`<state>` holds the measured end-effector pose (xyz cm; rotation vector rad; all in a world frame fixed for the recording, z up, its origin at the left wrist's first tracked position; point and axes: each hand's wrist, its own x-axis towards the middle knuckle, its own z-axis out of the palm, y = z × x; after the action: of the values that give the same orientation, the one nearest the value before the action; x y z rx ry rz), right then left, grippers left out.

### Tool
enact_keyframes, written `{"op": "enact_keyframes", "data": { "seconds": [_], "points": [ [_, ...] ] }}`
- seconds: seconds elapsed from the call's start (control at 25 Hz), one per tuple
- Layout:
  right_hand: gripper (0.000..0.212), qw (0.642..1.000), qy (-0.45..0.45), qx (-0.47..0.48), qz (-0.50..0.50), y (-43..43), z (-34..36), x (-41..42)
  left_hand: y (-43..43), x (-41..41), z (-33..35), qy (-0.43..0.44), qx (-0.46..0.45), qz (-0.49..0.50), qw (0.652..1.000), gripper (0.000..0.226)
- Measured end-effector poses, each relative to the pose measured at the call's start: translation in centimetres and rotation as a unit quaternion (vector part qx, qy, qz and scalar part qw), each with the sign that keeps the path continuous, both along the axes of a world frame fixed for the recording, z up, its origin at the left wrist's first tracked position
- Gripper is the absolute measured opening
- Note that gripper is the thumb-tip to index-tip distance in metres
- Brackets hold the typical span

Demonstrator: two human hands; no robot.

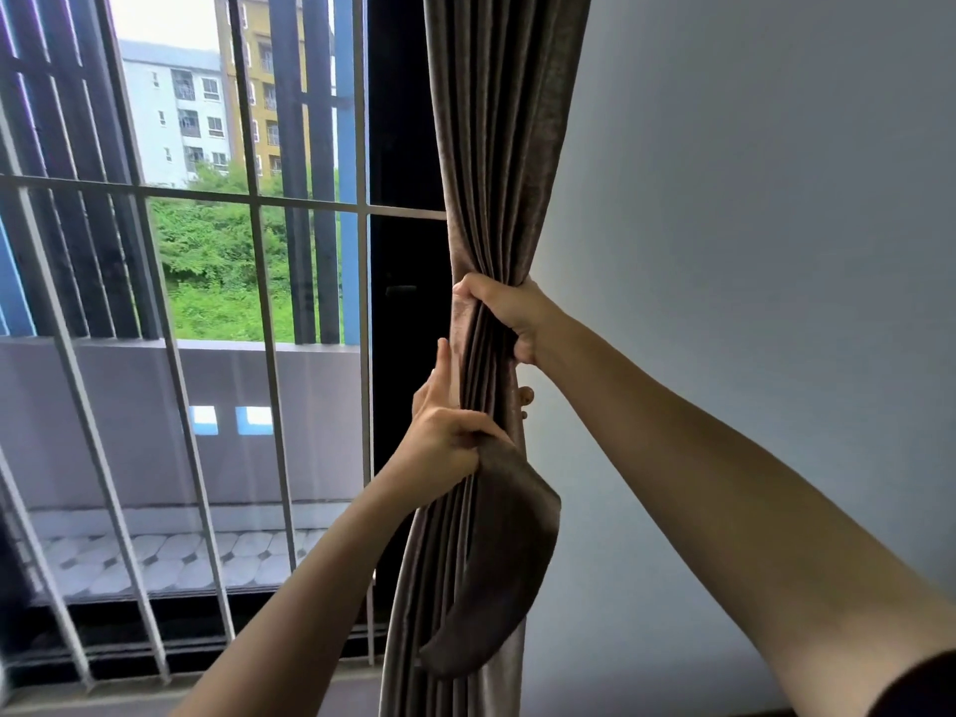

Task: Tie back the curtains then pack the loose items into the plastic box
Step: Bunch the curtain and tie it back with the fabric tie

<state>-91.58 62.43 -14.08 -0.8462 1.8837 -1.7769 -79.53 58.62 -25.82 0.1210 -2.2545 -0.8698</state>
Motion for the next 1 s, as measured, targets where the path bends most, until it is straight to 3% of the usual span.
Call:
{"op": "enact_keyframes", "data": {
  "seconds": [0.08,0.2,0.32,0.44,0.56,0.68,0.8,0.88,1.0],
  "points": [
    [0.063,1.0,-0.006,-0.003,-0.014,0.0,0.0,-0.1,0.6,0.2,0.0,-0.018,-0.032,-0.001,0.999,0.027],
    [0.063,1.0,-0.007,-0.009,-0.019,0.0,-0.1,-0.1,0.3,-0.5,0.2,-0.138,-0.063,0.054,0.987,0.039],
    [0.063,1.0,0.001,-0.008,-0.006,-0.3,-0.1,0.2,1.0,-0.9,0.0,-0.044,-0.019,0.124,0.991,0.041],
    [0.062,1.0,0.006,-0.001,-0.001,-0.1,-0.2,0.2,2.2,-0.5,-1.0,0.033,-0.138,0.224,0.964,0.027],
    [0.059,1.0,0.006,-0.005,-0.009,0.3,0.1,-0.3,2.3,0.1,-0.4,0.091,-0.143,0.177,0.97,0.024],
    [0.058,1.0,0.002,0.003,-0.003,0.4,0.1,-0.1,1.7,1.2,1.9,-0.065,-0.084,0.038,0.994,0.035],
    [0.061,1.0,0.007,0.008,0.0,0.2,-0.1,0.0,0.4,1.6,4.2,-0.201,-0.134,-0.027,0.97,0.03],
    [0.061,1.0,0.008,0.006,-0.007,0.1,-0.1,-0.2,0.5,1.2,5.0,-0.205,-0.234,0.009,0.95,0.021],
    [0.062,1.0,0.008,0.0,-0.011,-0.2,-0.2,-0.2,2.1,-0.1,3.7,-0.164,-0.261,0.074,0.949,0.017]
  ]
}}
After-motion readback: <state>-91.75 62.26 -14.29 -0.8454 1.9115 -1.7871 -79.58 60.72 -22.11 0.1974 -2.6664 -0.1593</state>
